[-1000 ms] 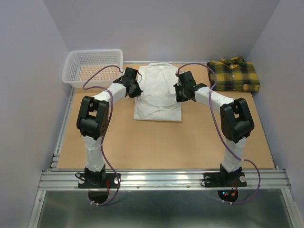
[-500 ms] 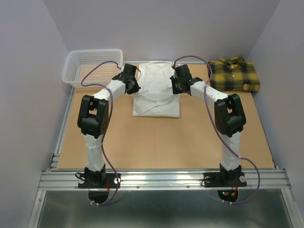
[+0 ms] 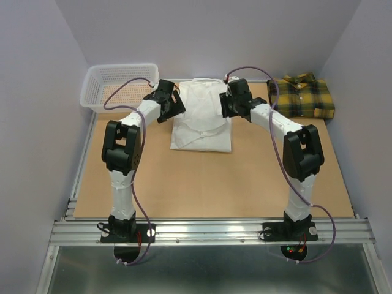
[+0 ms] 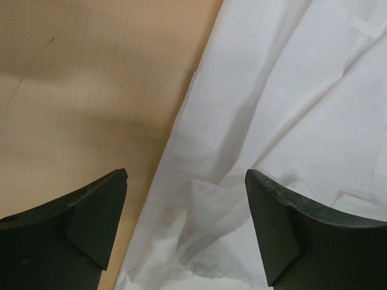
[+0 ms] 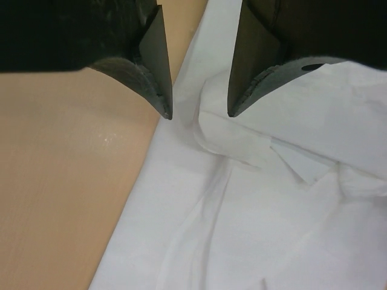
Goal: Fold and stack the long sleeve shirts
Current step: Fold the shirt
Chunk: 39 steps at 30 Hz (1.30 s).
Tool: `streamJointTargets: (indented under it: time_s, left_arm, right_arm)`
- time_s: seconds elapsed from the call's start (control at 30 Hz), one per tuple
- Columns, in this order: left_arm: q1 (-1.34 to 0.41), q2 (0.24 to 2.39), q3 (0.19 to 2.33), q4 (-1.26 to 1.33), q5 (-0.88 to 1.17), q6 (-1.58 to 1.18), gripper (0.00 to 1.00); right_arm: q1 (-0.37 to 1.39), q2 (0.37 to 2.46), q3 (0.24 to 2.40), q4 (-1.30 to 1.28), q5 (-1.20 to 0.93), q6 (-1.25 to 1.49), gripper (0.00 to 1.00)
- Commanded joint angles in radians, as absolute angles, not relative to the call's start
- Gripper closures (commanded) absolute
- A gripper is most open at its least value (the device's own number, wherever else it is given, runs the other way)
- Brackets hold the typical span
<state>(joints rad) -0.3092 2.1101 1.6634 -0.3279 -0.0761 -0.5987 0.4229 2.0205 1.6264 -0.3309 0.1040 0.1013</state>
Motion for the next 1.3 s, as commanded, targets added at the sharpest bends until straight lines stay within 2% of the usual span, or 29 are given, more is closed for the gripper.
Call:
streamJointTargets:
  time_s: [0.0, 0.3, 0.5, 0.67, 0.97, 1.27]
  left_arm:
    - [-0.296, 1.901, 1.680, -0.324, -0.094, -0.575, 0.03]
    - [-0.295, 1.593, 1.372, -0.247, -0.166, -0.441, 0.01]
    - [-0.295, 1.355, 1.067, -0.126, -0.235, -0.356, 0.01]
    - [-0.295, 1.240, 0.867, -0.106, -0.248, -0.347, 0.01]
    - [-0.295, 1.178, 0.775, -0.074, -0.293, -0.330, 0.01]
    - [-0.295, 1.195, 0.775, -0.055, -0.317, -0.319, 0.01]
  right_arm:
    - [0.462, 1.853, 1.548, -0.296, 0.072, 0.115, 0.53]
    - [0.528, 1.784, 1.332, -0.281, 0.043, 0.354, 0.59]
    - [0.545, 1.838, 1.322, -0.238, 0.049, 0.400, 0.71]
    - [0.545, 1.896, 1.357, -0.216, 0.052, 0.397, 0.73]
    - [0.545, 1.983, 1.422, -0.210, 0.067, 0.403, 0.73]
    - [0.542, 2.095, 1.610, -0.209, 0.167, 0.380, 0.70]
